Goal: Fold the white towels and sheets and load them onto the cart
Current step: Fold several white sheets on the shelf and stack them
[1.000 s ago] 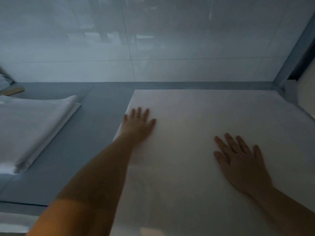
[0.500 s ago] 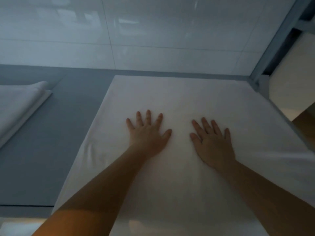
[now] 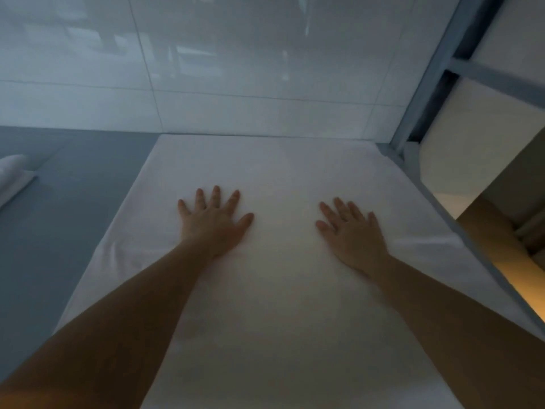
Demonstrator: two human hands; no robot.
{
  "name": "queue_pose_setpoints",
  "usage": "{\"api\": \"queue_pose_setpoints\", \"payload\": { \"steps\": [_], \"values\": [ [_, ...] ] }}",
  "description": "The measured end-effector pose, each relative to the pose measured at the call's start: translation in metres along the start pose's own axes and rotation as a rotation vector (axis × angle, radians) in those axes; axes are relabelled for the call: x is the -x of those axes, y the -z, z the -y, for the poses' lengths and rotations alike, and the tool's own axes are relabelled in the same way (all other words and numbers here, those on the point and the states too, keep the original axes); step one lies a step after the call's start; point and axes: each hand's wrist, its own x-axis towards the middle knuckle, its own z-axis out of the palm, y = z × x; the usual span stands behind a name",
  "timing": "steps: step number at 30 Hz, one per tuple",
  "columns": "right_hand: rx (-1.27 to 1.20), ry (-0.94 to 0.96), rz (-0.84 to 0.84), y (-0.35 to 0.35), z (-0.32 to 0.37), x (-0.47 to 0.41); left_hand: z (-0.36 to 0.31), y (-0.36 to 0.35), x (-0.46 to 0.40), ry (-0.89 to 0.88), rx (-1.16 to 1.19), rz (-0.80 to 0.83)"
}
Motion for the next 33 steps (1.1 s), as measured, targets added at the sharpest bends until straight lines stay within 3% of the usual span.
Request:
{"api": "queue_pose_setpoints", "payload": {
  "steps": [4, 7, 9, 12, 14, 17, 22, 26, 28, 31, 33],
  "values": [
    [-0.033, -0.280, 0.065, 0.008, -0.097, 0.031, -0.002, 0.010, 0.012, -0.067, -0.013, -0.174],
    [-0.083, -0.479, 0.082, 0.018, -0.117, 0.053, -0.024, 0.020, 0.033, -0.106, 0.041, -0.288],
    [-0.086, -0.398, 0.029, 0.021, -0.081, 0.061, -0.066, 0.020, 0.053, -0.238, 0.077, -0.183],
    [-0.100, 0.011, -0.024, 0.007, 0.001, 0.075, -0.133, 0.015, 0.088, -0.483, 0.121, 0.057],
    [-0.084, 0.068, -0.056, 0.002, 0.022, 0.078, -0.129, 0.009, 0.093, -0.408, 0.077, 0.091],
    [-0.037, -0.093, -0.031, -0.001, -0.002, 0.078, -0.064, 0.003, 0.093, -0.156, 0.020, 0.027],
    [-0.028, -0.137, 0.038, -0.001, -0.015, 0.083, 0.052, 0.004, 0.115, 0.178, -0.012, 0.040],
    [-0.092, -0.191, 0.069, 0.008, -0.003, 0.091, 0.085, 0.017, 0.131, 0.354, 0.049, 0.050],
    [-0.110, -0.124, 0.068, 0.011, 0.016, 0.105, 0.058, 0.022, 0.141, 0.312, 0.028, 0.037],
    [-0.061, 0.058, -0.004, 0.002, 0.040, 0.142, -0.011, 0.012, 0.173, 0.044, 0.048, 0.006],
    [-0.030, 0.059, 0.027, -0.004, 0.039, 0.157, -0.041, 0.007, 0.191, -0.049, 0.055, 0.045]
  ]
}}
